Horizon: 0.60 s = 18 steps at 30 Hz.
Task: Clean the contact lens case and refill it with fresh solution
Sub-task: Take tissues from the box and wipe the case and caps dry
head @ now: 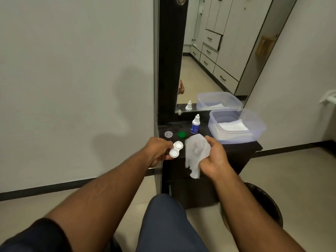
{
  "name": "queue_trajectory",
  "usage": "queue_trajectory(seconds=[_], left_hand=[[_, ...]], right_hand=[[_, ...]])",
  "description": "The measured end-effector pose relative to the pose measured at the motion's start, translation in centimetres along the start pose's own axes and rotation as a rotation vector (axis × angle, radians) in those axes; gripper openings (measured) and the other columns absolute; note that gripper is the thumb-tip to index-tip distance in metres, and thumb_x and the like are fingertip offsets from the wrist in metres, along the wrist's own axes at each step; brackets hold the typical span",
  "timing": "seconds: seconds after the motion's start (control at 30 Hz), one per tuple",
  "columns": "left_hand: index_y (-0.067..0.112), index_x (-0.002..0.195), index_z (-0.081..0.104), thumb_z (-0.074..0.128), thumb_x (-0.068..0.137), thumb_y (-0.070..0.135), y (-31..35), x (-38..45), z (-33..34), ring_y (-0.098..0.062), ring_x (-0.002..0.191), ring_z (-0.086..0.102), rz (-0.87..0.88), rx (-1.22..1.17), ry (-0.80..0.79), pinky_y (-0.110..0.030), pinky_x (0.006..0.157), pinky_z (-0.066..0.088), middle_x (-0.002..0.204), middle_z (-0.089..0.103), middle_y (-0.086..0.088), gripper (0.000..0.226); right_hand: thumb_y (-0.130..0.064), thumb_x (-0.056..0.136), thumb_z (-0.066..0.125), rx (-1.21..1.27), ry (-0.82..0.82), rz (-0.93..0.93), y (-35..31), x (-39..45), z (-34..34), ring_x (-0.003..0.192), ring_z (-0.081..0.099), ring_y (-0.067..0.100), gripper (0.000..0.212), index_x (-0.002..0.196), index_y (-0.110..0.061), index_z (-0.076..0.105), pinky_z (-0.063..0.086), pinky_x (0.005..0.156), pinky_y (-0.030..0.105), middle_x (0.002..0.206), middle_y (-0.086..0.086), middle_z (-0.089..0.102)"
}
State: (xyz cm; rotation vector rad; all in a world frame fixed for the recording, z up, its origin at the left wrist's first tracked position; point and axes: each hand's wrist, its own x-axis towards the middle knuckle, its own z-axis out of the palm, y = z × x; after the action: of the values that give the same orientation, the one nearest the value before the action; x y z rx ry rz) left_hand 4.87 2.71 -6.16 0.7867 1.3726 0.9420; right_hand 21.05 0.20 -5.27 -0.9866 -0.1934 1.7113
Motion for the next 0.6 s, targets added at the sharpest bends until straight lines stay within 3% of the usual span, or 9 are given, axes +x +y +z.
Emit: queue_trajectory(seconds=[0.07, 0.17, 0.27, 0.4, 0.5, 0.6], left_hand=[[-0.002, 0.082, 0.060, 0.059, 0.081, -0.008, 0.4, 0.5, 0.0, -0.023, 0.060, 0.063, -0.006, -0.001, -0.009, -0.026, 0.043, 0.054, 0.076, 0.064, -0.019, 0.006], [-0.004, 0.101, 0.060, 0.059, 0.082, -0.005, 0.7, 1.8, 0.1, -0.022, 0.063, 0.066, -0.036, -0.045, -0.028, -0.029, 0.050, 0.058, 0.083, 0.064, -0.018, 0.019], [-0.003, 0.112, 0.057, 0.060, 0.082, -0.003, 0.7, 3.0, 0.1, -0.023, 0.063, 0.069, -0.072, -0.075, -0.047, -0.033, 0.055, 0.060, 0.085, 0.065, -0.018, 0.030], [-0.002, 0.116, 0.054, 0.059, 0.087, -0.001, 0.2, 3.5, -0.2, -0.022, 0.063, 0.072, -0.100, -0.130, -0.089, -0.037, 0.057, 0.061, 0.090, 0.069, -0.021, 0.030], [-0.002, 0.114, 0.055, 0.059, 0.089, 0.001, 0.0, 3.6, -0.3, -0.021, 0.062, 0.071, -0.088, -0.159, -0.116, -0.039, 0.061, 0.061, 0.090, 0.070, -0.020, 0.025], [0.000, 0.101, 0.058, 0.059, 0.089, 0.002, -0.3, 3.9, -0.3, -0.020, 0.060, 0.070, -0.076, -0.150, -0.113, -0.039, 0.059, 0.061, 0.087, 0.070, -0.020, 0.012]], right_hand=[[-0.023, 0.094, 0.053, 0.028, 0.050, -0.052, -0.2, 0.8, 0.3, 0.092, 0.060, 0.026, 0.029, 0.119, -0.010, 0.058, 0.047, 0.086, 0.043, 0.116, 0.015, 0.059], [-0.014, 0.095, 0.054, 0.019, 0.157, -0.123, -0.2, 2.0, 0.6, 0.086, 0.057, 0.025, 0.010, 0.100, -0.020, 0.061, 0.048, 0.084, 0.047, 0.117, 0.015, 0.051], [-0.013, 0.090, 0.062, -0.022, 0.153, -0.138, -0.6, 2.7, 0.8, 0.094, 0.058, 0.024, 0.007, 0.096, -0.014, 0.065, 0.046, 0.096, 0.045, 0.109, 0.015, 0.057], [0.003, 0.078, 0.069, -0.353, 0.057, -0.234, -0.1, 3.3, 0.9, 0.083, 0.064, 0.022, 0.028, 0.105, -0.002, 0.066, 0.054, 0.085, 0.035, 0.097, 0.015, 0.069], [0.004, 0.073, 0.074, -0.736, 0.028, -0.485, 0.5, 4.0, 0.8, 0.086, 0.070, 0.014, 0.033, 0.099, -0.015, 0.070, 0.055, 0.075, 0.024, 0.097, 0.005, 0.073], [0.000, 0.075, 0.075, -0.858, -0.029, -0.692, 1.3, 5.3, 0.1, 0.090, 0.069, 0.009, 0.035, 0.104, -0.019, 0.068, 0.056, 0.077, 0.022, 0.098, -0.003, 0.072]])
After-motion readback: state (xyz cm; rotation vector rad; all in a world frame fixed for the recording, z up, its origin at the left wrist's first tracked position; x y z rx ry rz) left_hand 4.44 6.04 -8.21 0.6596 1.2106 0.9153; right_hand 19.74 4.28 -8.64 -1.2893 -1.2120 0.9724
